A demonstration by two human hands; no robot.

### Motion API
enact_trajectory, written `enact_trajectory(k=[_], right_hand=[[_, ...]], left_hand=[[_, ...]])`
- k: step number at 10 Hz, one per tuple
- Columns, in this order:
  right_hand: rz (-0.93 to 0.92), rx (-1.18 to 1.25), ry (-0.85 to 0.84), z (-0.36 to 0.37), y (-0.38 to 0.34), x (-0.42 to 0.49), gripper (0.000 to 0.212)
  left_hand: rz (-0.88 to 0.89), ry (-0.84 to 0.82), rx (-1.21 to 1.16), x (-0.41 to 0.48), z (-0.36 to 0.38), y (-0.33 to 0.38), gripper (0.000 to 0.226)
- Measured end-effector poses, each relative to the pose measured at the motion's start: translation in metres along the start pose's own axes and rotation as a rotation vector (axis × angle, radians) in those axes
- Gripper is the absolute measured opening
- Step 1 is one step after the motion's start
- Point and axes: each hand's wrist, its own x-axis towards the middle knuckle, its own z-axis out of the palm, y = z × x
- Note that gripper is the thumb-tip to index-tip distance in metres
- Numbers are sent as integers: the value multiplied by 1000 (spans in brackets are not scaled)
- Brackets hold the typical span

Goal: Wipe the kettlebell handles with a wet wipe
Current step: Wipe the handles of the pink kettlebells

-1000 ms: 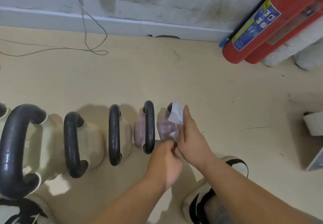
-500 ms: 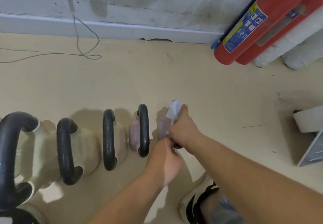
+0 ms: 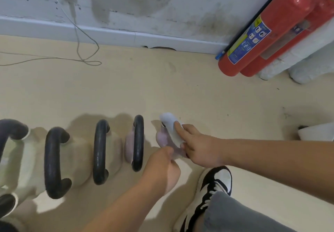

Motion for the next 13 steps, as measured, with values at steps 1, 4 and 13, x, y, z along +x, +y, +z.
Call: enact_trajectory(k=[1, 4, 13], right_hand=[[-62, -7, 186, 19, -2, 18, 82], [64, 502, 482, 7, -2, 68, 38], [141, 1144, 536, -18, 103, 53, 27]], left_hand=[[82, 4, 264, 14, -2, -4, 18], [156, 18, 223, 51, 23, 30, 21], [454, -27, 631, 91, 57, 10, 60]])
